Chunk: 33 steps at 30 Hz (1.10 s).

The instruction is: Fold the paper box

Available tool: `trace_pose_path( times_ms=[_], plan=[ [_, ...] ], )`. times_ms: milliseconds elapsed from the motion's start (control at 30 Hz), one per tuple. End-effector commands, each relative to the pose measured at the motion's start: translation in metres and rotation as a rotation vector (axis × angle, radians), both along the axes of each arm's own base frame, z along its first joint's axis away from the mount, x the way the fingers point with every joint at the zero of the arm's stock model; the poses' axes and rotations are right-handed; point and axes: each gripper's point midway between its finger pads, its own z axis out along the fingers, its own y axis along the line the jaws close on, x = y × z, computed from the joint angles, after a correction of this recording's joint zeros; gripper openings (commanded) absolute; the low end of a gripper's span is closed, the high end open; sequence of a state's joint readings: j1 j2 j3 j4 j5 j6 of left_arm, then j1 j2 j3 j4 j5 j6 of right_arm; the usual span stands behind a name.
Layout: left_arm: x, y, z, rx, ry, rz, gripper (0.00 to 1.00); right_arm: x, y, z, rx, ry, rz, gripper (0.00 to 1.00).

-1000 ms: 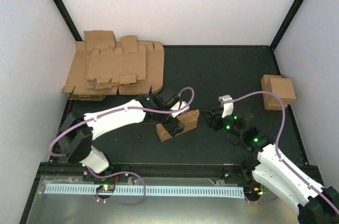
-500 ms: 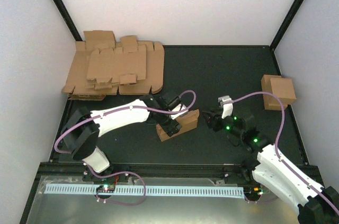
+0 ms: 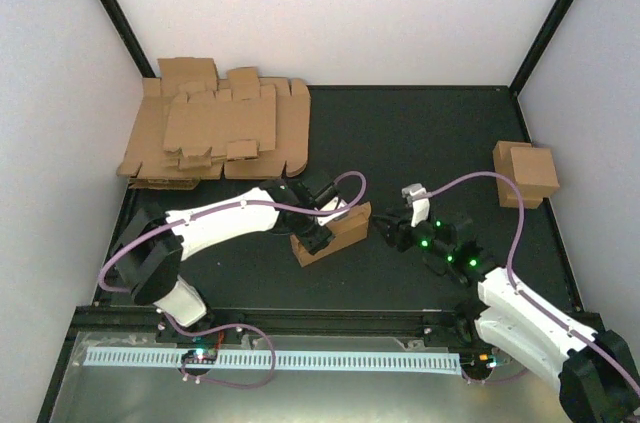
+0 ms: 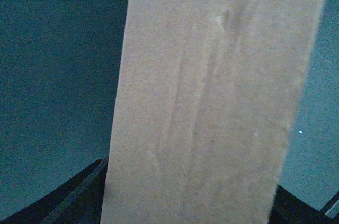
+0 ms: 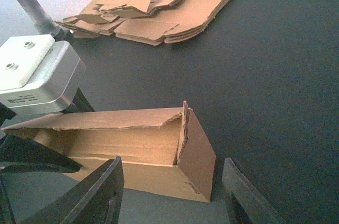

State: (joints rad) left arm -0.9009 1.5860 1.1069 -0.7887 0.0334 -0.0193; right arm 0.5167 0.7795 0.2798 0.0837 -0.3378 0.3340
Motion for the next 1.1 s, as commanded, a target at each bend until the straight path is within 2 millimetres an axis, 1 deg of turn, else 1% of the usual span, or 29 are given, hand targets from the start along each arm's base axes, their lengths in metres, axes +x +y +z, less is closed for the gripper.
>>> trace_pose_path(
  times_ms=[0,200,267,400,467,567,633,733,867,1067],
  plan=[
    [0.003,0.013,0.014,-0.015,-0.024,0.036,0.62,0.005,0.008,0.016,0.035,-0.097,0.030,0.54],
    [0.003,0.024,0.010,0.017,-0.024,0.060,0.54,0.008,0.008,0.011,0.021,-0.099,0.012,0.52],
    [0.003,0.026,0.008,0.023,-0.025,0.065,0.54,0.008,0.008,0.010,0.016,-0.100,0.011,0.52],
    [0.002,0.025,0.009,0.012,-0.023,0.064,0.54,0.009,0.007,0.010,0.011,-0.102,0.005,0.52],
    [0.001,0.023,0.010,0.004,-0.020,0.060,0.60,0.009,0.007,0.010,0.010,-0.102,0.005,0.52],
    [0.000,0.016,0.012,-0.030,-0.007,0.045,0.75,0.010,0.007,0.010,0.005,-0.099,0.007,0.52],
    [-0.001,0.013,0.014,-0.048,-0.008,0.038,0.80,0.010,0.007,0.009,0.000,-0.098,0.006,0.51],
    [0.002,0.010,0.017,-0.058,-0.020,0.033,0.82,0.011,0.008,0.009,-0.004,-0.101,0.000,0.51],
    [0.007,0.002,0.018,-0.073,-0.020,0.025,0.82,0.012,0.012,0.007,-0.009,-0.091,0.010,0.48],
    [0.011,-0.009,0.022,-0.115,-0.026,0.025,0.83,0.015,0.015,0.008,-0.023,-0.081,0.008,0.46]
  ],
)
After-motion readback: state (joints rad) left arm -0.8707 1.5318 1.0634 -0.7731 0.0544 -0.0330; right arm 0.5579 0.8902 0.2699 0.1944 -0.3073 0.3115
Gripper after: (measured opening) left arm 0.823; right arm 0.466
